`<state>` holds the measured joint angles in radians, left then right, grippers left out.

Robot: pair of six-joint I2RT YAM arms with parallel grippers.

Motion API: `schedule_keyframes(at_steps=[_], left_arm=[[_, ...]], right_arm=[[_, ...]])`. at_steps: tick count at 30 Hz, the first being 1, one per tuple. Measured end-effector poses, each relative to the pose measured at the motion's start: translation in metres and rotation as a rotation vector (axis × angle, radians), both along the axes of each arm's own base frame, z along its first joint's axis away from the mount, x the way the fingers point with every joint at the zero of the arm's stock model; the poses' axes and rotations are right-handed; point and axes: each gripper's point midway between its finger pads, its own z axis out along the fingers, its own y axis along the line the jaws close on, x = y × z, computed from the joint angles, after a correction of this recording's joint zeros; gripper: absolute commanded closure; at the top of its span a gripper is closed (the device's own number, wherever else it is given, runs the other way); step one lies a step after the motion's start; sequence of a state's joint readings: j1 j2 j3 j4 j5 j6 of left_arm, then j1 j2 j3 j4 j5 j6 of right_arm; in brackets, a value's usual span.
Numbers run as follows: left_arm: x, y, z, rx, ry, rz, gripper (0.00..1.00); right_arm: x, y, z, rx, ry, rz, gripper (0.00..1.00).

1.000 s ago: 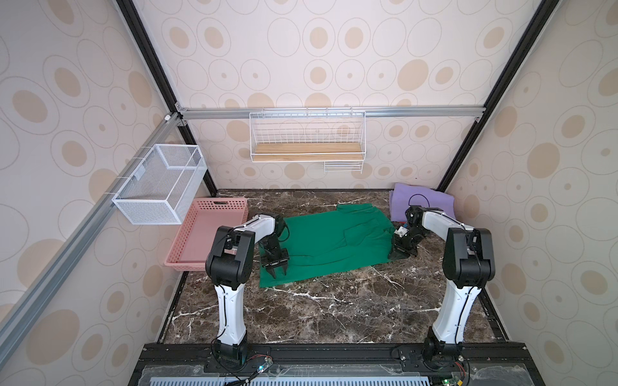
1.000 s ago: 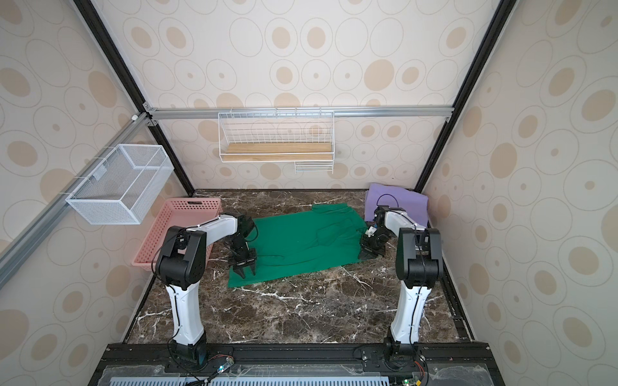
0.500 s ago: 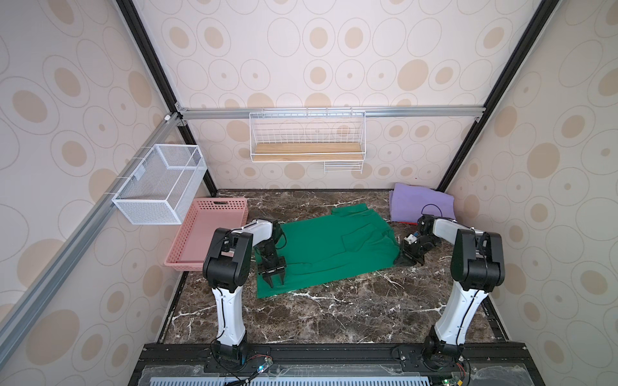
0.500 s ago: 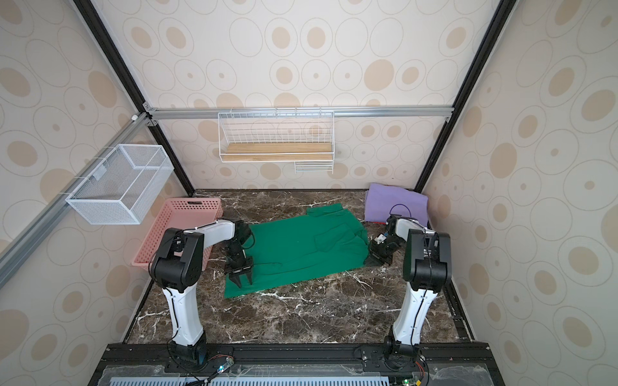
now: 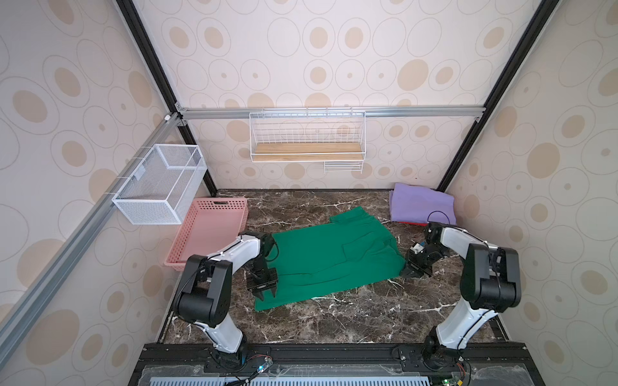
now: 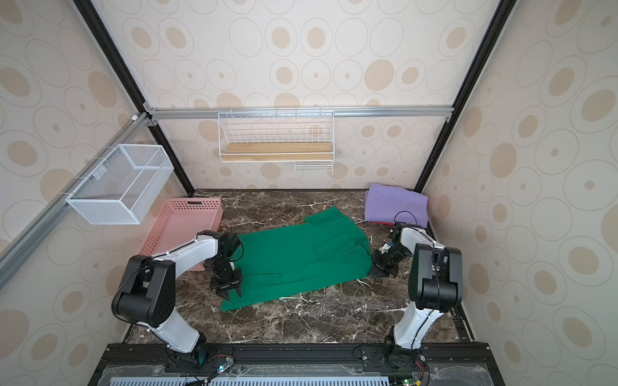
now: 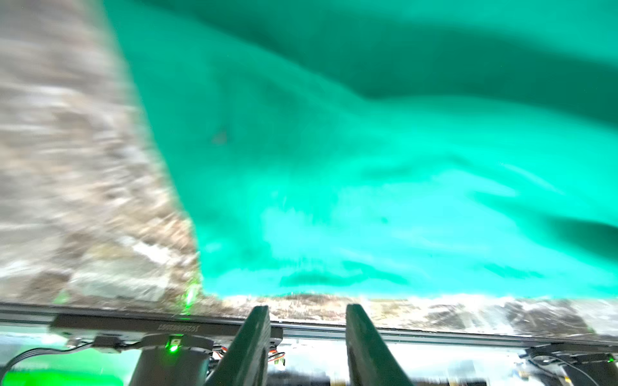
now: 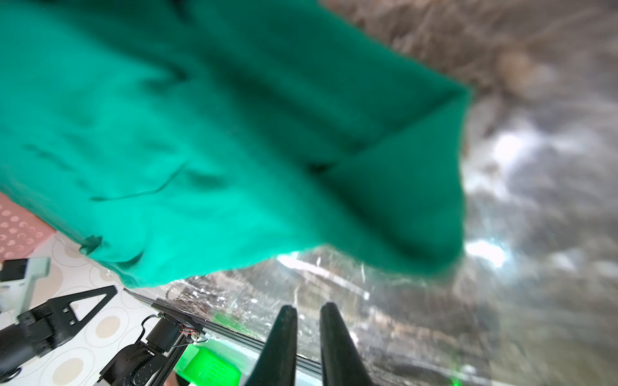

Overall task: Fold and stack t-shirts
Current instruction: Move the T-shirt to the center of the board.

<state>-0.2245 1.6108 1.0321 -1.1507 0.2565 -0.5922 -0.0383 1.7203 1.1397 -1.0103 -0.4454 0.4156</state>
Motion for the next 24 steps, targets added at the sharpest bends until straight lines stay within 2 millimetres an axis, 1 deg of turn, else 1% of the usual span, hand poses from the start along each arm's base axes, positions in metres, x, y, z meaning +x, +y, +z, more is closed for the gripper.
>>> schedule_keyframes(at_steps=[1,2,3,4,5,6,7,9,11,13,15,17,21,24], left_arm=[[0.008,0.0,0.009,0.004,-0.034,0.01,0.58],[0.017,-0.001,0.017,0.005,-0.065,0.019,0.57],[0.029,-0.004,0.023,0.0,-0.101,0.028,0.57],[0.043,-0.008,0.03,-0.007,-0.136,0.038,0.57],[0.057,-0.012,0.034,-0.013,-0.162,0.045,0.57],[0.069,-0.017,0.037,-0.019,-0.182,0.05,0.57],[0.082,-0.022,0.035,-0.025,-0.19,0.052,0.57],[0.104,-0.033,0.024,-0.037,-0.18,0.049,0.58],[0.12,-0.042,0.002,-0.037,-0.14,0.044,0.58],[0.13,-0.046,-0.019,-0.031,-0.097,0.042,0.58],[0.135,-0.049,-0.036,-0.023,-0.055,0.036,0.58],[0.138,-0.05,-0.037,-0.021,-0.039,0.03,0.58],[0.138,-0.05,-0.032,-0.029,-0.051,0.014,0.58],[0.124,-0.046,-0.028,-0.026,-0.043,0.0,0.58]], right_arm=[[0.008,0.002,0.013,-0.002,-0.035,0.001,0.79],[0.022,0.004,0.027,-0.003,-0.078,0.001,0.79],[0.034,0.005,0.036,-0.002,-0.108,0.002,0.79],[0.051,0.007,0.046,0.0,-0.142,0.004,0.79],[0.068,0.008,0.052,0.001,-0.166,0.006,0.79],[0.082,0.01,0.054,0.001,-0.182,0.008,0.79],[0.096,0.011,0.05,0.001,-0.187,0.01,0.79],[0.112,0.013,0.035,0.0,-0.164,0.012,0.79],[0.116,0.014,0.01,-0.004,-0.104,0.013,0.79],[0.116,0.013,-0.012,-0.011,-0.041,0.014,0.79],[0.116,0.012,-0.029,-0.022,0.003,0.015,0.79],[0.115,0.011,-0.038,-0.026,0.027,0.016,0.8],[0.107,0.009,-0.04,-0.033,0.034,0.016,0.79],[0.081,0.009,-0.04,-0.032,0.05,0.018,0.79]])
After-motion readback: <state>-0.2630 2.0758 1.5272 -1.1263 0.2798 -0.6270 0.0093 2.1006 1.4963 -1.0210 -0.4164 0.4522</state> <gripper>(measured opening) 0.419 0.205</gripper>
